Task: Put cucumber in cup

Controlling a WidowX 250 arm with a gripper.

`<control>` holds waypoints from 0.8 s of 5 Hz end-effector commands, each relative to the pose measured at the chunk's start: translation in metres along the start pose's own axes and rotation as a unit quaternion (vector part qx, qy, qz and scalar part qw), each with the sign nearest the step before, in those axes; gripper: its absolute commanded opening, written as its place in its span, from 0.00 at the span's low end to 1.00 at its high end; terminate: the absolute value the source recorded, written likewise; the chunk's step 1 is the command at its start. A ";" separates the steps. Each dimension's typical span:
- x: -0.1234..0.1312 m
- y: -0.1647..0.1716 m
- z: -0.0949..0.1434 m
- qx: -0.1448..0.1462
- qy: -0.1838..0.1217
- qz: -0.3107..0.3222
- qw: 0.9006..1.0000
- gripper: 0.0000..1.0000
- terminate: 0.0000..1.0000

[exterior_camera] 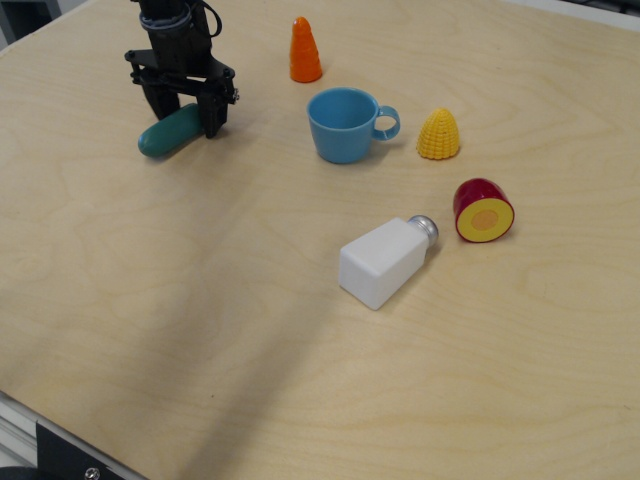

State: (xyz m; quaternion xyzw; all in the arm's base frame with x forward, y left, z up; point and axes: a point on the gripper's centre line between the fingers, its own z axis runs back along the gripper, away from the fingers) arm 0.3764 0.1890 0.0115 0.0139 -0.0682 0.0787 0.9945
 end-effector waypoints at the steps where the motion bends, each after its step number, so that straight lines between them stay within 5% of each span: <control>1: 0.007 -0.007 0.032 0.027 -0.035 0.027 0.999 0.00 0.00; 2: 0.002 -0.011 0.051 0.044 -0.039 0.066 0.996 0.00 0.00; 4: 0.001 -0.040 0.115 0.072 -0.123 0.124 0.982 0.00 0.00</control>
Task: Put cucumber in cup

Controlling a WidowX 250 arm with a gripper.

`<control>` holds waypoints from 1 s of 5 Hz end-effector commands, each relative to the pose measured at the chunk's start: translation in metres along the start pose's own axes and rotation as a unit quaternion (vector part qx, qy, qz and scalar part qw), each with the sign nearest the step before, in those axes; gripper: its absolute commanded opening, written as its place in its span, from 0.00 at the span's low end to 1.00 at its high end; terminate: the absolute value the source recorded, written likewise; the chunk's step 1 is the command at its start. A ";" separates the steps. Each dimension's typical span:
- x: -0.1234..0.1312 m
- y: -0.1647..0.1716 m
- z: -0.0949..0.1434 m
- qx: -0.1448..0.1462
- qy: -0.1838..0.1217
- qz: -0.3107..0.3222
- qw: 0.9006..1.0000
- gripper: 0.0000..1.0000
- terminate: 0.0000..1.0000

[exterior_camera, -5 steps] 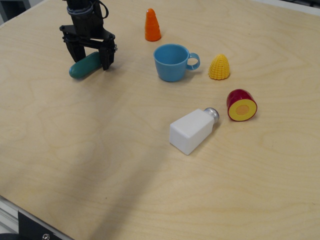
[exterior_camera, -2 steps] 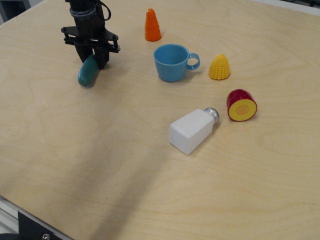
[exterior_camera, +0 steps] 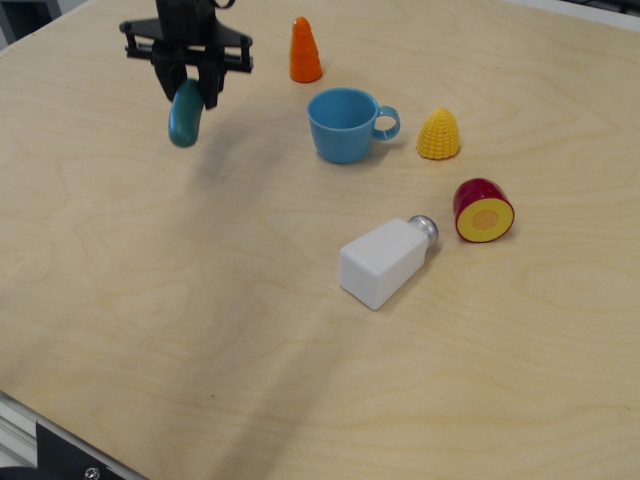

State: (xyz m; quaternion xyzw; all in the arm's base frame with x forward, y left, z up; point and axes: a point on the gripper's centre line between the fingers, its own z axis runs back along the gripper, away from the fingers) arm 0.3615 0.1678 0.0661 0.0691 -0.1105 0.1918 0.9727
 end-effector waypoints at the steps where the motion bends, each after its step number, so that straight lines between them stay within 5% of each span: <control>1: 0.014 -0.048 0.083 -0.007 -0.121 0.024 0.992 0.00 0.00; 3: 0.030 -0.102 0.088 -0.013 -0.177 0.005 0.984 0.00 0.00; 5: 0.054 -0.129 0.060 0.052 -0.223 0.029 0.973 0.00 0.00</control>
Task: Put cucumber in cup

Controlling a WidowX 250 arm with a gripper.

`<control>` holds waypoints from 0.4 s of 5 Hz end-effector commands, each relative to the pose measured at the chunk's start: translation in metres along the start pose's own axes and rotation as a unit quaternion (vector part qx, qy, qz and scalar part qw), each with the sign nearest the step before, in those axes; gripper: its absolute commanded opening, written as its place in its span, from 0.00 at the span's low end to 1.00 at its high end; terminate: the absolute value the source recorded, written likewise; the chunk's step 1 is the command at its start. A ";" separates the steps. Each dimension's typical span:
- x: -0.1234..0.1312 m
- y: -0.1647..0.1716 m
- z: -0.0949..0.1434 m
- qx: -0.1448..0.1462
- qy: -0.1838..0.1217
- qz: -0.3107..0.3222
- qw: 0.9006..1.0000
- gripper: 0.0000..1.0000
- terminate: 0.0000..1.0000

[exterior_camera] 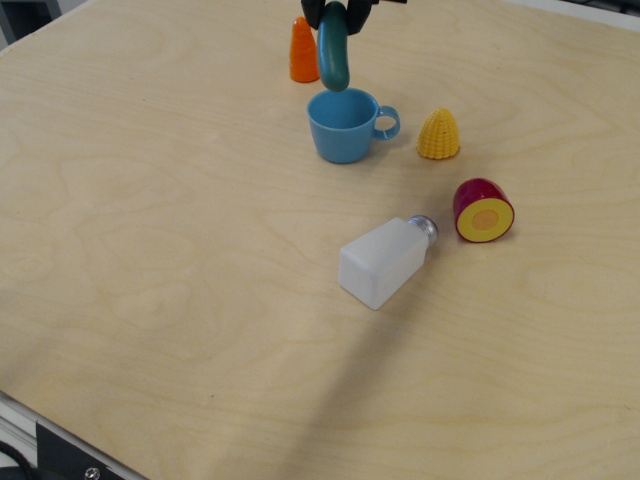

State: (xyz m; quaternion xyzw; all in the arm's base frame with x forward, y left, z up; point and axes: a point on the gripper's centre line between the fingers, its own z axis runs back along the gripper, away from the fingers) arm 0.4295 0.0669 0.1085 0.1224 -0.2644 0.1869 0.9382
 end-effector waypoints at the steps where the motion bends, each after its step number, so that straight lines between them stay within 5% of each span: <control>1: 0.026 -0.011 0.005 0.036 -0.083 0.041 0.995 0.00 0.00; 2: 0.026 -0.017 0.007 0.034 -0.099 0.059 0.993 0.00 0.00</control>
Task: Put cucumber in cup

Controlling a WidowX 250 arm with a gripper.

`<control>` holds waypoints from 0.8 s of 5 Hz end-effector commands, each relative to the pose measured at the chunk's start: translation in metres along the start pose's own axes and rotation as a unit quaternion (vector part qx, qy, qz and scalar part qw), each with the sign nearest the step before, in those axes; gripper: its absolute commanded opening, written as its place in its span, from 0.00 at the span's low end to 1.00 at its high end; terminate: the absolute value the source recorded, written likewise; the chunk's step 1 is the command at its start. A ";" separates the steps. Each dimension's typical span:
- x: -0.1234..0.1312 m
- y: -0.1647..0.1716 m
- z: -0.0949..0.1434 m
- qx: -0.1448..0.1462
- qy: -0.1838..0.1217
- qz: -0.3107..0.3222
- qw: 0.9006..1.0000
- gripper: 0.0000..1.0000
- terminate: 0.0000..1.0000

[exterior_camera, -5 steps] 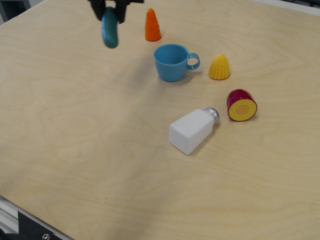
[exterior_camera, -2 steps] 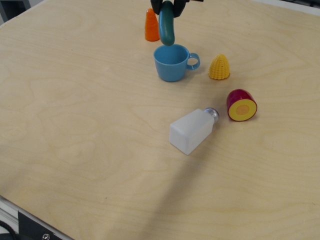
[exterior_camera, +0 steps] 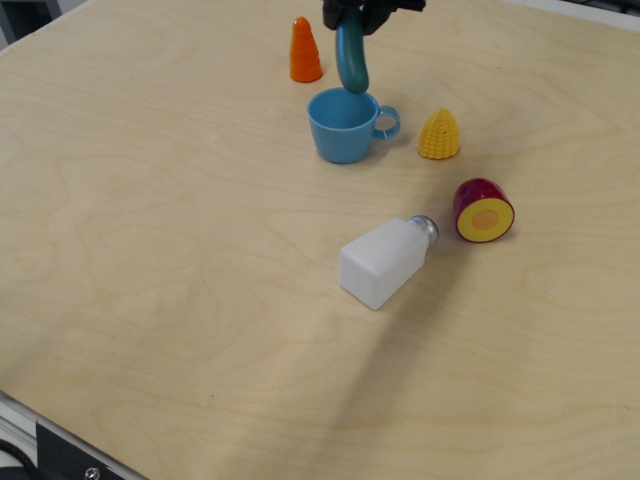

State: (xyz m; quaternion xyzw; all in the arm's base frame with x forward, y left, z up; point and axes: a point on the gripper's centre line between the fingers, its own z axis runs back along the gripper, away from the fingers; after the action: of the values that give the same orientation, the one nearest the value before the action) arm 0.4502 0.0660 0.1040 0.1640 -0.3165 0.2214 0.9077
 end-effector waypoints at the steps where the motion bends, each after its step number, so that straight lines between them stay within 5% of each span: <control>1: 0.009 -0.004 0.012 0.018 -0.028 0.031 0.999 0.00 0.00; 3: -0.004 0.000 0.002 0.023 -0.020 0.030 0.999 0.00 0.00; 4: -0.004 0.002 0.004 0.026 -0.016 0.068 0.997 1.00 0.00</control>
State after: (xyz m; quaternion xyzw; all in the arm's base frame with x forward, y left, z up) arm 0.4413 0.0672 0.0862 0.1734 -0.3153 0.2784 0.8905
